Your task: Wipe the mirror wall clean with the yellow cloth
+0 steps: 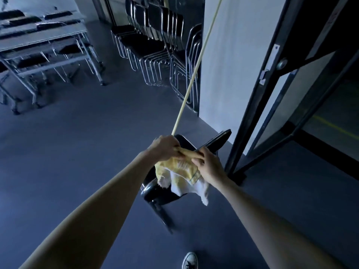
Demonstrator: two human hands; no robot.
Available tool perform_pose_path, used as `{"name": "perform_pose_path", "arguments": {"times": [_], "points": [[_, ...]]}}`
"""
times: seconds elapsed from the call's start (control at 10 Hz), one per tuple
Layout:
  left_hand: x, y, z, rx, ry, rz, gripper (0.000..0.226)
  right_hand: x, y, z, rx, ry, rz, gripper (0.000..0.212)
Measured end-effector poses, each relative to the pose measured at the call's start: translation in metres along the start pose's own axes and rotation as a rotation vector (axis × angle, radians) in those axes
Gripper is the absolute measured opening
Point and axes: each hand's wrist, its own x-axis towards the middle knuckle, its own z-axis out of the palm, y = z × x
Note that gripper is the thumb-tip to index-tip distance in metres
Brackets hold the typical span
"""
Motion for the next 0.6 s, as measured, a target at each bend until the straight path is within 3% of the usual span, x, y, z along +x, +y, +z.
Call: {"name": "perform_pose_path", "arguments": {"times": [0.1,0.2,0.3,0.4,0.6], "points": [[0.034,-0.016,0.021,0.145,0.066,0.040,0.048,0.027,0.011,0.016,-0.109,-0.026,0.056,0.032],[0.049,-0.026,0.054,0.042,0.001,0.024,0.048,0.040,0.023,0.029,-0.234,-0.051,0.057,0.036],[0.056,-0.037,0.067,-0.133,-0.075,-0.009,0.023,0.047,0.026,0.032,-0.269,-0.017,0.034,0.031],[0.061,-0.047,0.064,-0.281,-0.126,0.020,0.012,0.052,0.024,0.028,-0.314,-0.029,0.015,0.026],[0.072,-0.024,0.055,-0.381,0.006,0.084,0.014,0.045,0.032,0.018,-0.336,0.074,-0.150,0.016]]}}
